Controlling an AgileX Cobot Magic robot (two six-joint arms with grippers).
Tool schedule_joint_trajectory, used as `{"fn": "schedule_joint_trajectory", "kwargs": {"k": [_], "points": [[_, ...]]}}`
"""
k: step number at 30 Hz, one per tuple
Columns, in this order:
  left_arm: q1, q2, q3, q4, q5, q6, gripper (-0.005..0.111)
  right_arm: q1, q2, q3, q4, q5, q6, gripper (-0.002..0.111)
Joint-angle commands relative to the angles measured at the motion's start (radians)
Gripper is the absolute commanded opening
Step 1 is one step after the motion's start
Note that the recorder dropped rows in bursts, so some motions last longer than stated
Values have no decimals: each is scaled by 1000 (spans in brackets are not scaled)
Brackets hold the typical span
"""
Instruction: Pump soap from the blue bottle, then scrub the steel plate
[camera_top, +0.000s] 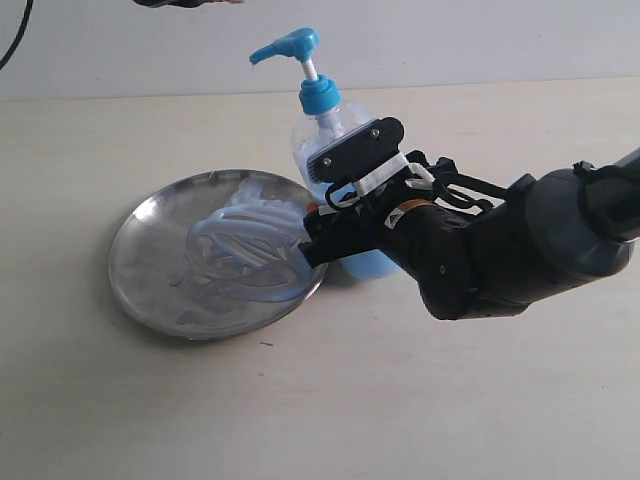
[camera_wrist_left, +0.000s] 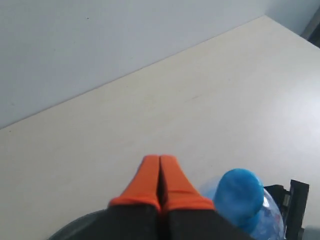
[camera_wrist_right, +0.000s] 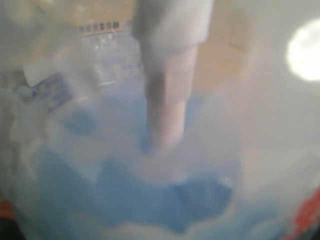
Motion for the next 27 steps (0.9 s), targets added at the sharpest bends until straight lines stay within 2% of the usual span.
{"fn": "schedule_joint_trajectory", "kwargs": {"k": [1,6,11,15,21,27], "points": [[-3,16,-27,-90,45,90,0,0,-8,-11,-5,-37,-8,0],[-9,99,-112,-158,150,157,0,0,-8,-11,-5,-37,-8,0],[-22,144,-171,-156,152,157,0,0,-8,-11,-5,-36,-10,0],[-22,150,-178,-148,217,159,0,0,-8,-11,-5,-36,-10,0],[-22,114,-178,-56,228,146,0,0,-8,-11,-5,-36,-10,0],[-22,107,-182,-54,270,146,0,0,-8,-11,-5,-36,-10,0]]}}
